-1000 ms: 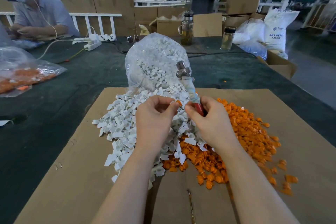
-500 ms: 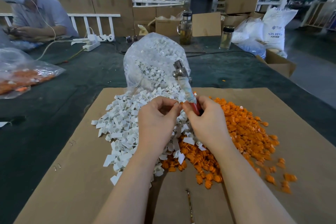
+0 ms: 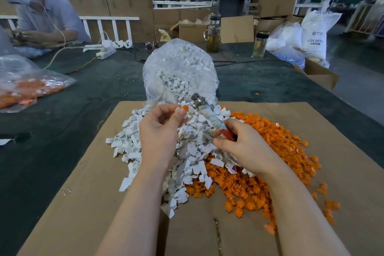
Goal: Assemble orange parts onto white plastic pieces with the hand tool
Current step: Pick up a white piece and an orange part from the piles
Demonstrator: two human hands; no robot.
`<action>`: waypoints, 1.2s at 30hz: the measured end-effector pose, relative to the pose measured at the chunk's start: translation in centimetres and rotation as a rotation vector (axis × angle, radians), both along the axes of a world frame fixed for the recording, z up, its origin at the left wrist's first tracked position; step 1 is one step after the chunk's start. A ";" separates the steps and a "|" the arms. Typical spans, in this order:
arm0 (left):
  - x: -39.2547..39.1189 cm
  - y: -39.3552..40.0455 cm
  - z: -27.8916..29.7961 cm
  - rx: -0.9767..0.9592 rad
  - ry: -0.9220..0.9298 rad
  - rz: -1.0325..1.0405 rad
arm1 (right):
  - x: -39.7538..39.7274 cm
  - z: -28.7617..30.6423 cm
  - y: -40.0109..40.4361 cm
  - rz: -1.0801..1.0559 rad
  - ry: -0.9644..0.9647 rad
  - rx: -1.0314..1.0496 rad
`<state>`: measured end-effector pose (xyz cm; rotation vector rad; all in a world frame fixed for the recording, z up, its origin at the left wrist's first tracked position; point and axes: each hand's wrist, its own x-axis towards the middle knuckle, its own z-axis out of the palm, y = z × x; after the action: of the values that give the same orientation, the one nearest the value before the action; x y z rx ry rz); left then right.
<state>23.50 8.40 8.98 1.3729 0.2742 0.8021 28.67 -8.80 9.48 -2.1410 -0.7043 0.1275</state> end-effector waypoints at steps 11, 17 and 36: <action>-0.3 0.4 0.1 0.033 -0.063 -0.075 | -0.2 0.2 -0.3 0.092 -0.019 -0.100; -0.3 0.5 -0.1 -0.009 -0.068 -0.078 | -0.3 -0.2 0.0 0.067 -0.110 -0.125; -1.0 4.7 -0.3 -0.685 -0.061 0.327 | 0.5 -1.2 0.4 -0.230 -0.310 -0.101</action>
<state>22.50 13.12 8.65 0.6640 0.6692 0.9049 29.12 -8.39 8.32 -2.3481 -0.6297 -0.3040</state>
